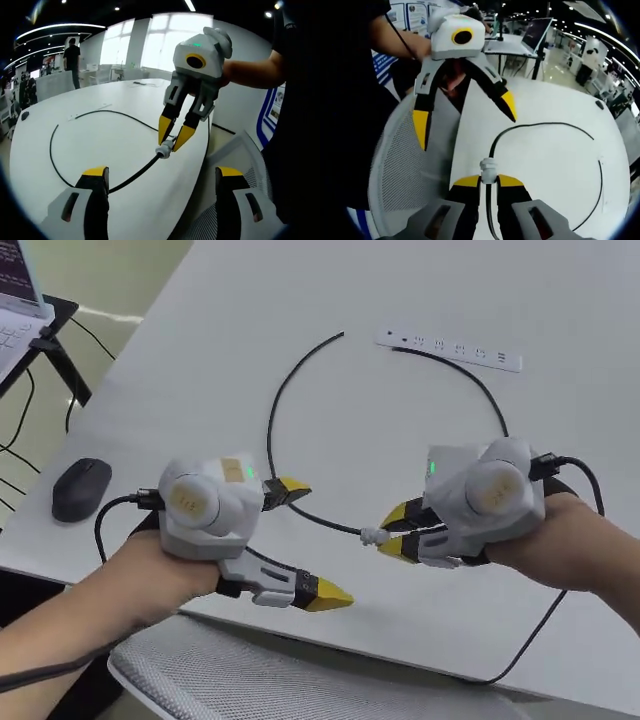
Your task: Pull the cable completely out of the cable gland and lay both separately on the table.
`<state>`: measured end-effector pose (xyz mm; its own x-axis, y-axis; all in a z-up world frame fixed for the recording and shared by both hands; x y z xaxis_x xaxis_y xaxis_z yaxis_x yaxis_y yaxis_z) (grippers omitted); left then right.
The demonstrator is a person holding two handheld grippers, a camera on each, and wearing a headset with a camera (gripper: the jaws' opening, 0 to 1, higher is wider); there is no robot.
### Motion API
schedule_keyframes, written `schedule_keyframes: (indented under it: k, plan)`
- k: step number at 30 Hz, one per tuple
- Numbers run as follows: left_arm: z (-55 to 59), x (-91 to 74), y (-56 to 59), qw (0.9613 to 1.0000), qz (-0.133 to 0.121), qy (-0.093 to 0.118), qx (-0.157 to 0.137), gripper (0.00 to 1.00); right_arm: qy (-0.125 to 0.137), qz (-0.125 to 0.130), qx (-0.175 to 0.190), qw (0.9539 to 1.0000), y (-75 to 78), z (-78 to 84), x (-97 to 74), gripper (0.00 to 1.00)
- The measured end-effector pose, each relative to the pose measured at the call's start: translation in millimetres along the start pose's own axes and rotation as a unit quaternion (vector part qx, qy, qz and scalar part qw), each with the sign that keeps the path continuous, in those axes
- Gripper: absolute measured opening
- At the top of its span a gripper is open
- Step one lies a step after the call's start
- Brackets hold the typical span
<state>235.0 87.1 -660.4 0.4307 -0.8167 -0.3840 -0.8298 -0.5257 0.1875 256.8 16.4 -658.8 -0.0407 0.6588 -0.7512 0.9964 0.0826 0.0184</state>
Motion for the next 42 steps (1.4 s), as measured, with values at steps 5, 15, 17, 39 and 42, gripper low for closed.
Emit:
schedule_keyframes:
  k: [5, 15, 17, 39, 42]
  plan:
    - [-10.2, 7.9, 3.4, 0.9998, 0.016, -0.003, 0.015, 0.8, 0.005, -0.002, -0.017, 0.9998, -0.8, -5.1, -10.2, 0.06]
    - [-32.8, 21.5, -0.7, 0.9986, 0.045, 0.026, 0.003, 0.71, 0.015, -0.001, -0.046, 0.9988, -3.7, -13.1, -26.1, 0.06]
    - [-34.0, 24.3, 0.1, 0.9986, 0.047, 0.025, 0.002, 0.7, 0.016, 0.0, -0.051, 0.9986, -3.6, -13.9, -28.4, 0.06]
    - [-40.3, 31.1, 12.8, 0.9957, 0.081, 0.033, 0.028, 0.28, 0.037, -0.019, -0.05, 0.9979, -3.4, -15.5, -39.3, 0.06]
    - [-40.9, 31.4, 14.1, 0.9953, 0.087, 0.035, 0.025, 0.22, 0.041, -0.022, -0.05, 0.9976, -3.3, -15.4, -39.0, 0.06]
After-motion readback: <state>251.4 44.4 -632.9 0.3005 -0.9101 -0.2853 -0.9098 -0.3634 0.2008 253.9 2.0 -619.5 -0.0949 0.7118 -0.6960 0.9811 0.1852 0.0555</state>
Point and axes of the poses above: the centre of the closed fingertips' face, and the gripper's own axes: x roughly forward along the fingers, y roughly to its right, z roughly out of its underside, the point moved 3 cm from there along -x, roughly backward along the fingers, and after that the axes turned 5 degrees about y, right-handed, at the moved point
